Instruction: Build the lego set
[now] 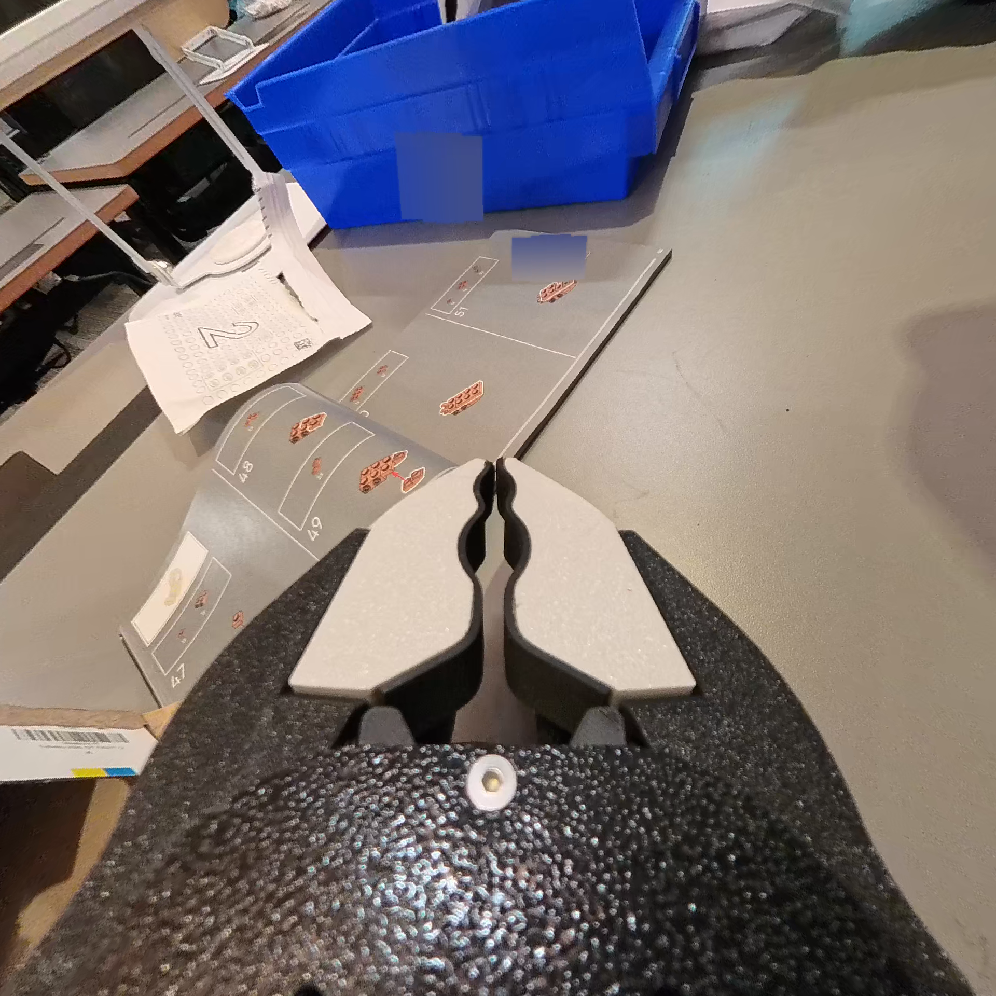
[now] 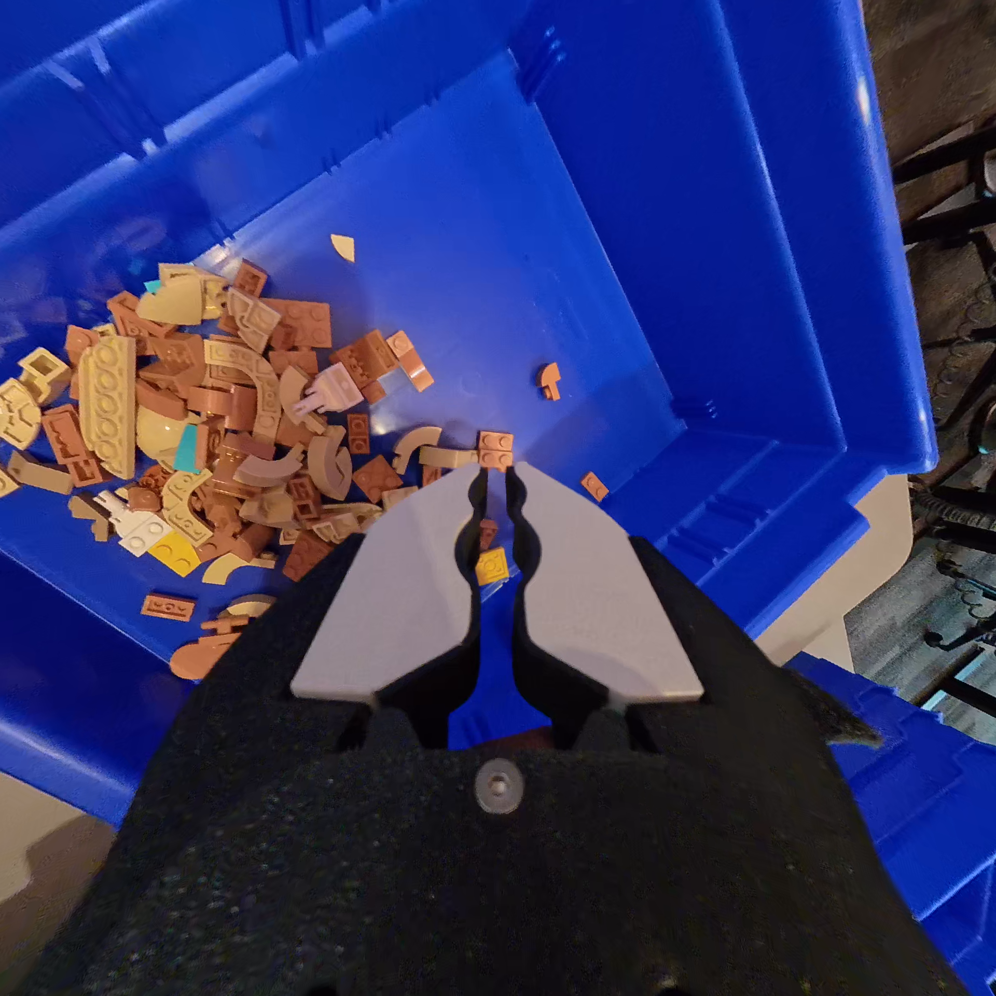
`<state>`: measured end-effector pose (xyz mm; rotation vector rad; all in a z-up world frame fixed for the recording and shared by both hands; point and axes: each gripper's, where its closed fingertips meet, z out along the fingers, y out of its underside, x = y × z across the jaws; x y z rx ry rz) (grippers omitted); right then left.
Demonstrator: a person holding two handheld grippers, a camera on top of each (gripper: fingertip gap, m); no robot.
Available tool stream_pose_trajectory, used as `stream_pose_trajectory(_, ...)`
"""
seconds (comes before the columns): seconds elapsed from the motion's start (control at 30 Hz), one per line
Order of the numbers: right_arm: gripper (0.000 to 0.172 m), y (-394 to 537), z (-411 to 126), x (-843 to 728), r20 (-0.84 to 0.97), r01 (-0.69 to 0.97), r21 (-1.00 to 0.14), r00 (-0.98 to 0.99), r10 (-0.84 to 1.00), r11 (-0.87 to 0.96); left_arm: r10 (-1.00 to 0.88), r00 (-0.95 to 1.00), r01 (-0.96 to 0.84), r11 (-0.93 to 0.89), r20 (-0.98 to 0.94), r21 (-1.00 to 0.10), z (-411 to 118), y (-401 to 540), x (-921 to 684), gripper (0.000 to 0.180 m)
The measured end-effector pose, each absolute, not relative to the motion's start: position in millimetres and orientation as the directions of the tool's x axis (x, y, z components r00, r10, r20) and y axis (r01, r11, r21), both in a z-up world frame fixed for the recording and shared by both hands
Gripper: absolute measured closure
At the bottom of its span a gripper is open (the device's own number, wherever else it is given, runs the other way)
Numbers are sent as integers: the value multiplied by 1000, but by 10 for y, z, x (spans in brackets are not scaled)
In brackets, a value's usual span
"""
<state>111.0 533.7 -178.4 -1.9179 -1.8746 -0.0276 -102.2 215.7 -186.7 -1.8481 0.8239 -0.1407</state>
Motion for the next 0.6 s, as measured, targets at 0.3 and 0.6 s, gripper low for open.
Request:
stream_pose_trajectory(0.3,163,5357,-1874,1201,342,974,-228,63,938,18,-596,754,-473,-203,-275,-857,-1869,2158,-1020,180)
stream_pose_trajectory(0.6,161,5337,-1868,1171,342,971,-236,57,938,27,-596,754,-473,-201,-277,-858,-1866,2156,-1018,180)
